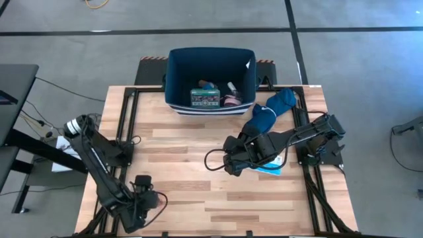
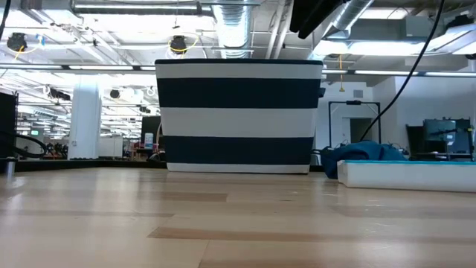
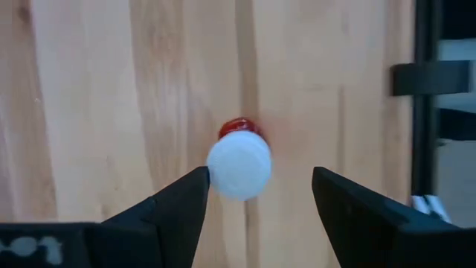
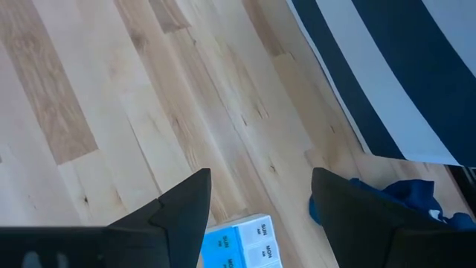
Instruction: Pick & place medical supplies in basket/bin
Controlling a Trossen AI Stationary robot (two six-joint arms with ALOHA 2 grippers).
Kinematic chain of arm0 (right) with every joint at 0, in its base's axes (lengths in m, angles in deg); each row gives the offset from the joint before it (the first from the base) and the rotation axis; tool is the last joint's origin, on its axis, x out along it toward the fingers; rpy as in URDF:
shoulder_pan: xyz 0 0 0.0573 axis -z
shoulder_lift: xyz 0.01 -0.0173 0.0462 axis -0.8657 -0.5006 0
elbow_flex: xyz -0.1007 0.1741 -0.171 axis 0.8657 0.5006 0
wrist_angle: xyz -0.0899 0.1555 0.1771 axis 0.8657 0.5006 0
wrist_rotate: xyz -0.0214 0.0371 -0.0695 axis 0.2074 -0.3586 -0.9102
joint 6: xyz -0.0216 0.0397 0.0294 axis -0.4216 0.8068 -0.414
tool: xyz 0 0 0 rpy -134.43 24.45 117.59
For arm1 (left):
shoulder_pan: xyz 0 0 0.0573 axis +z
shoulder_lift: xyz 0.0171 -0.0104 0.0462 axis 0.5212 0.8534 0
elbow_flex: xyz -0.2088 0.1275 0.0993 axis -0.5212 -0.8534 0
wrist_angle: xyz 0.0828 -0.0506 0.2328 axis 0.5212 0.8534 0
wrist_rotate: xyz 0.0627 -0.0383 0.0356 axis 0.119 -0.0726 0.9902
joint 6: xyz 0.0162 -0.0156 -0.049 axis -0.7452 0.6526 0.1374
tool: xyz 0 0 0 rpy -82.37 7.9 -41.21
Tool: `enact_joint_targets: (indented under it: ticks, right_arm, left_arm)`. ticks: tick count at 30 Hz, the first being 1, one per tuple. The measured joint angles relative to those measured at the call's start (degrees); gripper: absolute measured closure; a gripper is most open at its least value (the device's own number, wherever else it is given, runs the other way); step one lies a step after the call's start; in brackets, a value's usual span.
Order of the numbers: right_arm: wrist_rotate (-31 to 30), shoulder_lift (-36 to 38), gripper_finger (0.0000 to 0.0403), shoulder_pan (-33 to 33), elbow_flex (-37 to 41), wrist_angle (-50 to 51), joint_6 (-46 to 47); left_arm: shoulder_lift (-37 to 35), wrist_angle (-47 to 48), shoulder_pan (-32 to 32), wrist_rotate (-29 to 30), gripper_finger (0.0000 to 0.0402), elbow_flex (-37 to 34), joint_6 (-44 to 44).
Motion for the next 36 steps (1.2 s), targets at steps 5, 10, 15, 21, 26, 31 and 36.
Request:
enact_joint_targets:
  ticks: [5,10,15,21,26,31,36]
  right_arm:
    - [0.00,0.00,0.0177,0.00,0.00,-0.16,0.01]
    - [0.00,0.02,0.0177,-0.03,0.00,-0.26,0.00]
    - [0.00,0.02,0.0177,-0.07,0.00,-0.39,0.00]
    - [0.00,0.02,0.0177,-0.07,0.00,-0.50,-0.07]
    - [1.83,0.02,0.0177,-0.76,0.00,-3.74,-5.90]
    - [9.48,-1.37,0.0177,-4.22,0.13,-12.17,-19.40]
    - [16.35,-5.51,0.0177,-8.98,0.17,-18.02,-25.50]
  left_arm:
    - [1.08,2.26,0.48,0.89,0.0165,-0.18,0.03]
    - [0.97,2.37,1.09,2.29,0.0165,-0.09,-0.04]
    - [0.93,-0.28,1.84,4.46,0.0165,-0.09,-0.68]
    - [0.93,-9.74,2.39,4.98,0.0165,-0.09,-9.63]
    - [0.93,-11.55,3.75,5.42,0.0165,-0.09,-13.57]
    - [0.93,-8.95,4.19,6.66,0.0165,-0.09,-13.81]
    - [0.88,-8.02,4.19,7.85,0.0165,-0.09,-13.82]
